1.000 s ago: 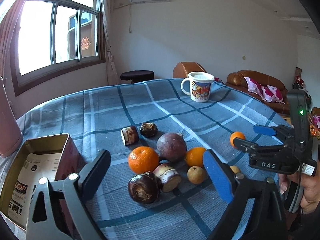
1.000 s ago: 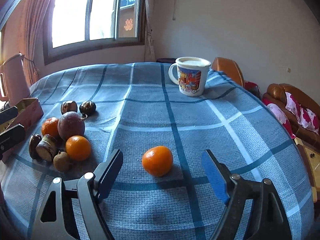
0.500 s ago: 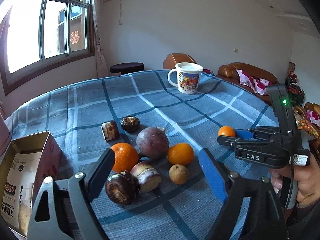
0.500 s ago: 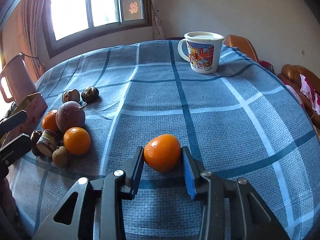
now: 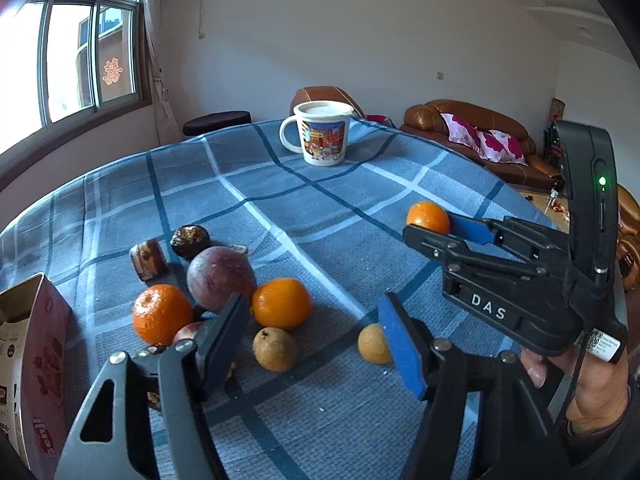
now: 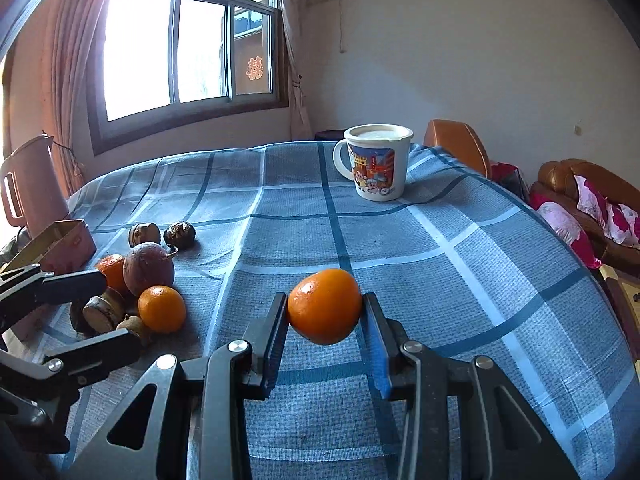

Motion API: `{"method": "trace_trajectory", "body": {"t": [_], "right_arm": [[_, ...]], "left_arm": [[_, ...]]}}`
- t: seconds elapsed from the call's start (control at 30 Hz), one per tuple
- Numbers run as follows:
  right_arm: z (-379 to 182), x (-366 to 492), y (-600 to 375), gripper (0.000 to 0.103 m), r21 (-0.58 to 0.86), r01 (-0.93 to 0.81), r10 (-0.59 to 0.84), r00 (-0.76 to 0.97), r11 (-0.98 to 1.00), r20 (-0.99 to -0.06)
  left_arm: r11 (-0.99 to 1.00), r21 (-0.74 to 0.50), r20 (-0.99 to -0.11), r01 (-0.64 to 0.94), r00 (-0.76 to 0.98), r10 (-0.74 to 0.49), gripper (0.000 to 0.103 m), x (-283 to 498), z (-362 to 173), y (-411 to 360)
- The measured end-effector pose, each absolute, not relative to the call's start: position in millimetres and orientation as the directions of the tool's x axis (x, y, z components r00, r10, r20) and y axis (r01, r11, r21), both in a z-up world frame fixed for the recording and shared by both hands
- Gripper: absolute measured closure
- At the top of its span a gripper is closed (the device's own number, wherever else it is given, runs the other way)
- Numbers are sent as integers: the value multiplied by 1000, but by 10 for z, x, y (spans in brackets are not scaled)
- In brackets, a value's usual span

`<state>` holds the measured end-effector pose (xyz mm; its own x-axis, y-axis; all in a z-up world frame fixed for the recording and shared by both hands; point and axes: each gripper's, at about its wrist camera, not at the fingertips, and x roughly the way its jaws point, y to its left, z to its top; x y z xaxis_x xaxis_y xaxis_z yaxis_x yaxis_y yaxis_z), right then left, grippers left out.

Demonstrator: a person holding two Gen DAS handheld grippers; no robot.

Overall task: Organize fruits
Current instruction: 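Grasp the small brown pear with the left gripper while the right gripper holds the orange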

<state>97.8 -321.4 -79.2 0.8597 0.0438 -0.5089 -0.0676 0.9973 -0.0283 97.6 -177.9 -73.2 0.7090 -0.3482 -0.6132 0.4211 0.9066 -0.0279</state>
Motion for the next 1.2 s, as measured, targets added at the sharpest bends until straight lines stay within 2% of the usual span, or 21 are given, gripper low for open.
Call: {"method": "trace_trajectory", "body": {"t": [0.07, 0.4, 0.5, 0.57, 1.2], "right_arm": [[-782, 973, -3224, 65, -44, -44, 16, 867, 998, -499], [-786, 956, -3268, 65, -64, -29, -6, 870, 998, -493], [-795, 954, -3248, 65, -75, -35, -7, 869, 997, -494], [-798, 959, -3253, 65, -68, -41, 1, 867, 997, -499], [-770, 826, -3194, 65, -99, -64, 15, 902, 993, -431]], "left_arm": [[900, -35, -631, 434, 689, -357, 47, 990, -767, -1842], [861, -49, -703, 506, 596, -390, 60, 1010, -929, -2077], [854, -54, -721, 518, 571, -392, 66, 1036, -966, -2110], [846, -59, -729, 530, 556, -400, 75, 1042, -987, -2125], [880, -149, -619, 451, 652, -439, 75, 989, -848, -1830]]}}
